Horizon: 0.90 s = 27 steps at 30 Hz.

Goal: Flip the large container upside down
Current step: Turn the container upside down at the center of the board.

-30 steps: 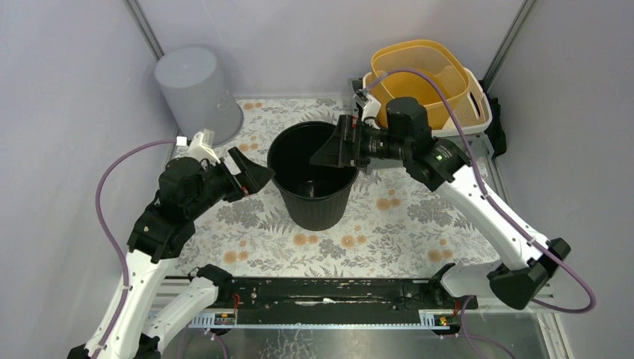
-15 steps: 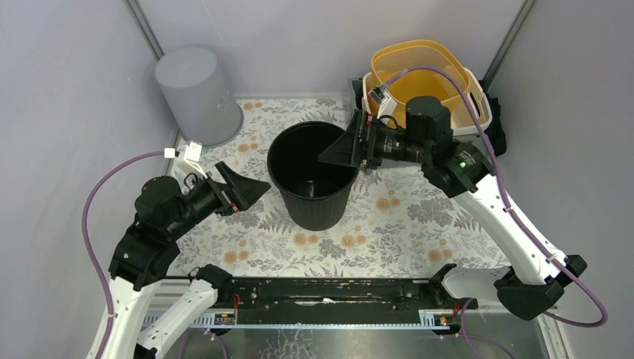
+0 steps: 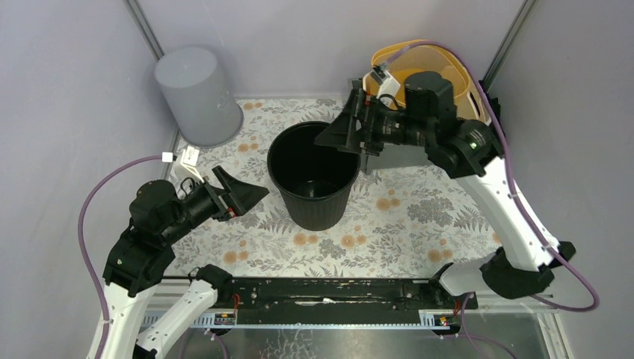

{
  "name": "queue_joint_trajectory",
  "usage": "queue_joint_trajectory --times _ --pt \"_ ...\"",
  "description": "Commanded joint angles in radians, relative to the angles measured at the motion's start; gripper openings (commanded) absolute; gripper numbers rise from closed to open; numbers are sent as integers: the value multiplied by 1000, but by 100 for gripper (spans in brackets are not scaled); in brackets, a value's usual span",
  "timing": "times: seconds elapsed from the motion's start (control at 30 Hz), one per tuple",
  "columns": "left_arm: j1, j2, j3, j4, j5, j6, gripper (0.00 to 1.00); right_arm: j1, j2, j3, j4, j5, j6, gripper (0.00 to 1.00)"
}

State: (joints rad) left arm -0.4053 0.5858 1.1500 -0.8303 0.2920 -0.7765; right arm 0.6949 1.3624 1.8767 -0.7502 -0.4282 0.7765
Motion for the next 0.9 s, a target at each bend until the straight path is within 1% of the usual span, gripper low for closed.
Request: queue_joint_trajectory --times 0.0,0.13,0.27,0.33,0.47,0.57,0.7,0.87 --pt "-6 10 41 -26 -72 -14 100 49 99 89 -144 78 -86 100" --pt "-6 36 117 -118 -198 -1 100 107 179 119 -172 154 -113 99" --pt "-6 36 122 -127 -214 -3 100 200 285 238 -274 294 -168 100" --pt "-6 36 119 -127 -206 2 100 236 323 274 -287 331 -176 99" --pt "-6 23 99 -126 -190 -3 100 257 396 342 -295 353 -192 89" --pt "-6 10 83 -126 -179 -14 100 265 481 433 -338 389 -211 78" --pt "-6 -12 87 -133 -172 -26 100 279 581 529 -365 427 -208 76" --pt "-6 -20 96 -157 -159 -28 100 291 647 568 -354 460 -196 74"
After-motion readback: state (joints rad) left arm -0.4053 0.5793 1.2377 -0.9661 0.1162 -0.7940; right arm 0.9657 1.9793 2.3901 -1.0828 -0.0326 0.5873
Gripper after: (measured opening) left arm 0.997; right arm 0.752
